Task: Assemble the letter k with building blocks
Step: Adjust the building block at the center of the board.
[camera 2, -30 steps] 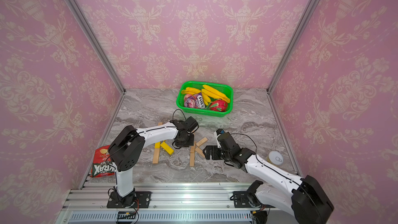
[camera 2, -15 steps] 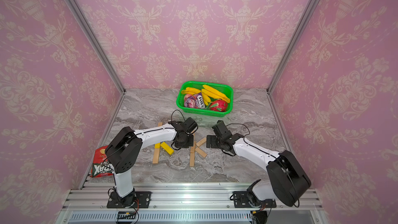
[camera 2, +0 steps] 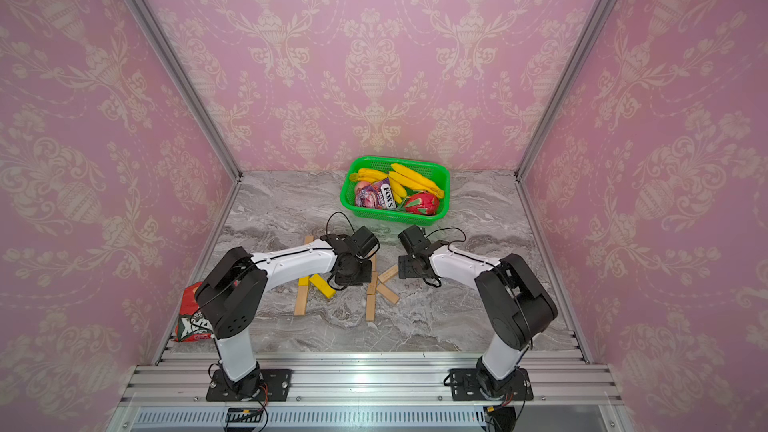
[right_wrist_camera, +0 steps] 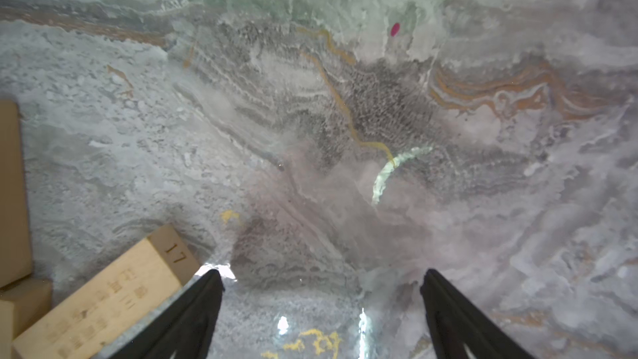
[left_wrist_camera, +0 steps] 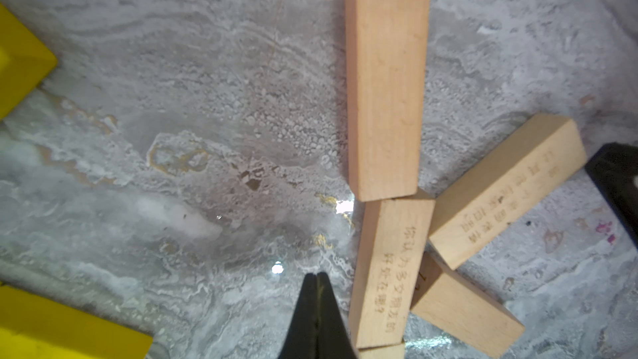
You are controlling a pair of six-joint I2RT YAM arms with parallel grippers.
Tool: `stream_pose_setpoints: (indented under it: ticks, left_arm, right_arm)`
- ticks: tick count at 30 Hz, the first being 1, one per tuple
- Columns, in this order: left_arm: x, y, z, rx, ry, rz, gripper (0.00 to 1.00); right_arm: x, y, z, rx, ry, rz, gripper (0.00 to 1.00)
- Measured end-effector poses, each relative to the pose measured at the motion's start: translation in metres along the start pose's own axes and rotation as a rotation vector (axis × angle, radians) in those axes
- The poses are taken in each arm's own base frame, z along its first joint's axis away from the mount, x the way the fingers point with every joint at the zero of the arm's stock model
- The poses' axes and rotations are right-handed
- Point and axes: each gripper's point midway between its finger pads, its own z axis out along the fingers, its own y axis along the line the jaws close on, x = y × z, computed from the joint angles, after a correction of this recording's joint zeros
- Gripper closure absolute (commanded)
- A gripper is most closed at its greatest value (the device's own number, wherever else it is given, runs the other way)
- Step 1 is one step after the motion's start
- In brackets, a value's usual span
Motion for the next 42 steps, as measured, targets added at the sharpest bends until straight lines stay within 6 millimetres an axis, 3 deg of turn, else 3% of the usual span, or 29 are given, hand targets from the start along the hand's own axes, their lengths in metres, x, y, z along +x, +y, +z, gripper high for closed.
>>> stream_pose_setpoints:
  ticks: [21,42]
  left_arm:
    - [0.001,-0.002,0.0,0.005,0.001,0.003,1.0]
    - [0.001,-0.002,0.0,0.005,0.001,0.003,1.0]
  right_arm:
    - [-0.015,-0.004,0.01,0.025,0.004,-0.028,0.05]
    - [-0.028,0.012,0.015,-0.057,-0.012,-0.029,0.07]
